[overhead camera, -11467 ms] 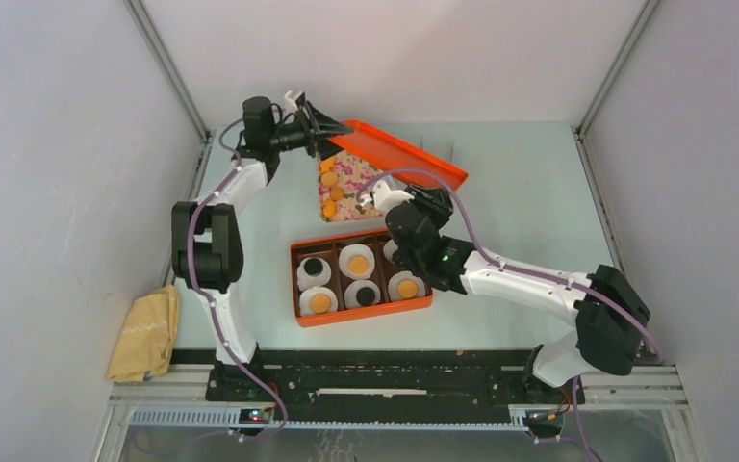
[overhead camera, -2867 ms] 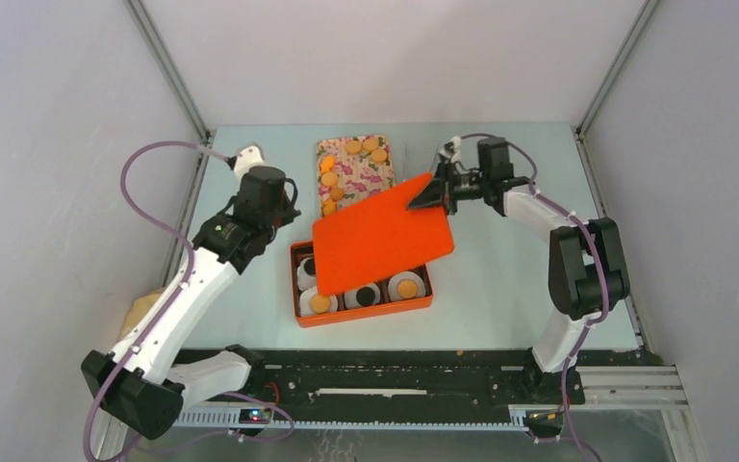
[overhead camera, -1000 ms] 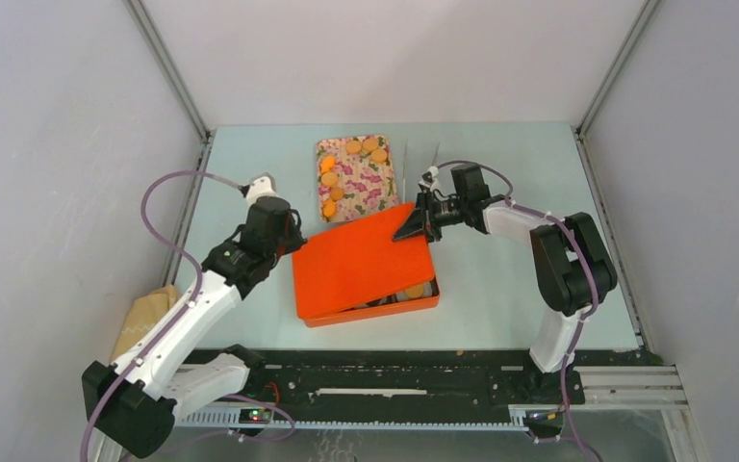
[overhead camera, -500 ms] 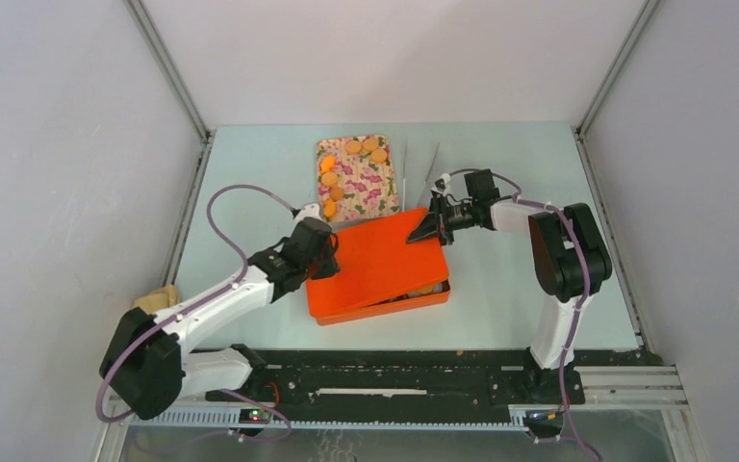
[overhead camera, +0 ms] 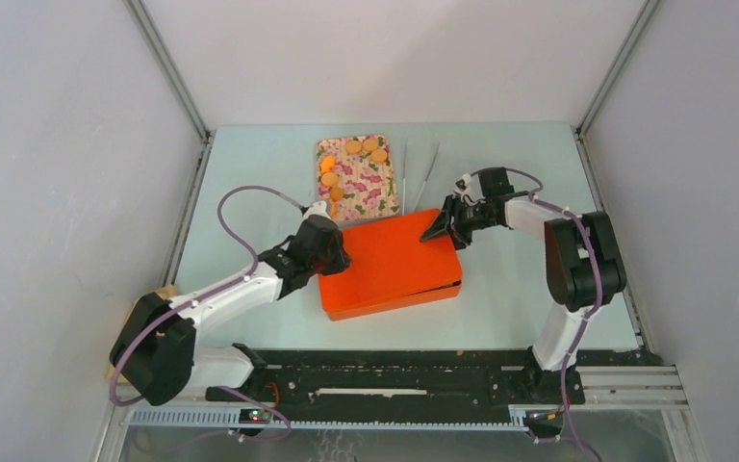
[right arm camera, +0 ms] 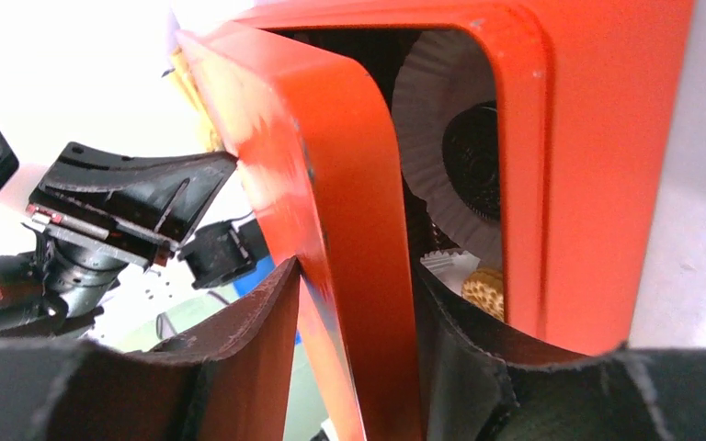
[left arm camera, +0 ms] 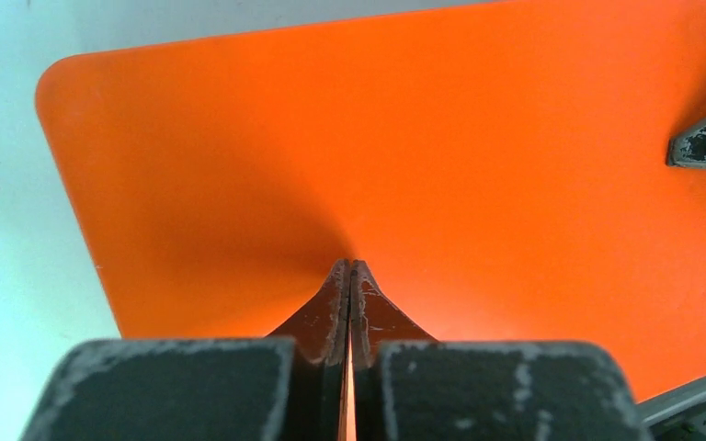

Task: Pack the cookies

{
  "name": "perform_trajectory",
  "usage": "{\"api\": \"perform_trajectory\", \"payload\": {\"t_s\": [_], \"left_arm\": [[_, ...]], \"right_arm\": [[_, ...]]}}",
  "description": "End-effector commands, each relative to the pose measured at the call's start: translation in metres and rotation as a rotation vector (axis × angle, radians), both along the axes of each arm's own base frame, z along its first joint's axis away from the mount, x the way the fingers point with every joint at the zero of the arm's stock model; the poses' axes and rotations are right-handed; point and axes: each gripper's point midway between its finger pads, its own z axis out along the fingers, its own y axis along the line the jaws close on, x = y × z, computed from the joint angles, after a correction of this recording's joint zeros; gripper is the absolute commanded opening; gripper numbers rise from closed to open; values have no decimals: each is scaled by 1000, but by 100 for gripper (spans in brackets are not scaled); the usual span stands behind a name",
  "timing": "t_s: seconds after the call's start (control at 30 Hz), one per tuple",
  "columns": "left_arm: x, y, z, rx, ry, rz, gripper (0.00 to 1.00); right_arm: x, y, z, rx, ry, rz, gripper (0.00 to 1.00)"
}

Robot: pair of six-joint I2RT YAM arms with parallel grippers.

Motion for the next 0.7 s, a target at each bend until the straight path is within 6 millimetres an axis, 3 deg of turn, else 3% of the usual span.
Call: {"api": "perform_trajectory", "payload": {"t_s": [0.0, 0.2, 0.43, 0.57, 0.63, 0.67], "left_arm": [[-8, -4, -16, -8, 43, -18, 0], [-6, -6, -21, 0, 50, -27, 0], [-2, -14, -24, -9, 61, -48, 0], [-3, -17, -29, -13, 75, -60, 0], [-3, -19, -32, -14, 85, -65, 0], [-3, -20, -32, -18, 87, -69, 0]], "right_arm": [[12, -30, 10, -147, -66, -109, 52], [12, -54, 19, -289, -117, -175, 53], [8, -98, 8, -558, -92, -263, 53], [9, -106, 12, -568, -91, -311, 54], [10, -112, 13, -577, -78, -347, 68], [11, -115, 13, -577, -70, -364, 80]]}}
